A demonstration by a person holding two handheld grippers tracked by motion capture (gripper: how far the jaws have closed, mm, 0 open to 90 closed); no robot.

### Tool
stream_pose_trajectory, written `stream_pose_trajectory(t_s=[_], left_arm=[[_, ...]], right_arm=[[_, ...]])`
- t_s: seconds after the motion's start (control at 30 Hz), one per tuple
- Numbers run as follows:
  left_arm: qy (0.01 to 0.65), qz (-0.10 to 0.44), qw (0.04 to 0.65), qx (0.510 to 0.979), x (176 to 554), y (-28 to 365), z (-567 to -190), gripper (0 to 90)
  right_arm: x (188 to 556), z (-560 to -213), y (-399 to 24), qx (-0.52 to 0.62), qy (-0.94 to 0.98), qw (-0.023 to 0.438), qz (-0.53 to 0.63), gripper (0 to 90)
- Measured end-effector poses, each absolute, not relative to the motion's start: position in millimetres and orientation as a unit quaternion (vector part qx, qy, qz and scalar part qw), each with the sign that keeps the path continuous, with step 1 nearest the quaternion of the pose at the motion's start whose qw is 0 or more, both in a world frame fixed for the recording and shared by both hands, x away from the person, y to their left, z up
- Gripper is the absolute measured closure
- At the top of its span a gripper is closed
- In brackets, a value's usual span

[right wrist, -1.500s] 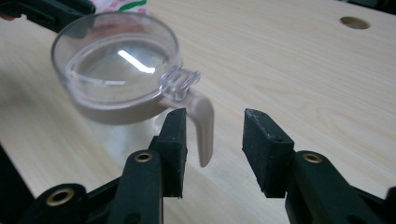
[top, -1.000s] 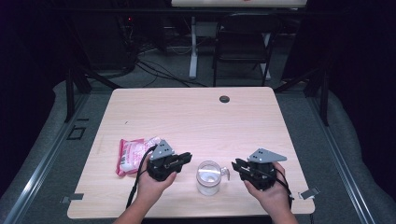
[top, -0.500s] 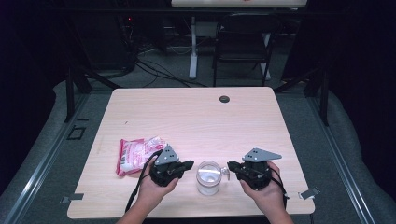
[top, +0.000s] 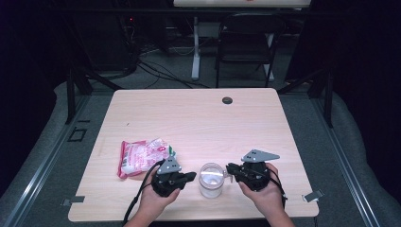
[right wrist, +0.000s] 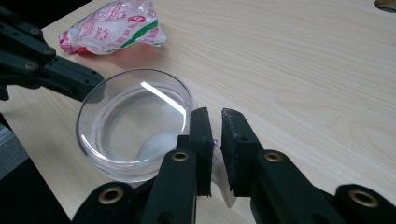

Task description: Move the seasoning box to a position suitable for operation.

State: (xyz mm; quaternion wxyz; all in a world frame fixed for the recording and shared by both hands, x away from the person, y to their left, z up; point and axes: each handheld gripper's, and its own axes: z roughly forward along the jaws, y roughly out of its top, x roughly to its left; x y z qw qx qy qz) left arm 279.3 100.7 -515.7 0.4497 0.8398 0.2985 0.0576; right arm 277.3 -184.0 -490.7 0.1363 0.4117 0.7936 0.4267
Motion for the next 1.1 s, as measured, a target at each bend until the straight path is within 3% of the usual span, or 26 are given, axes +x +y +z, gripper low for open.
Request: stream_pose_trajectory(t_s=[1.1], left_arm=[[0.288, 0.054, 0.451, 0.843, 268.6, 94.2, -519.5, 90.0]], right_arm=[[281.0, -492.9, -186.6, 0.414, 0.79, 0.118, 0.437, 82.5]])
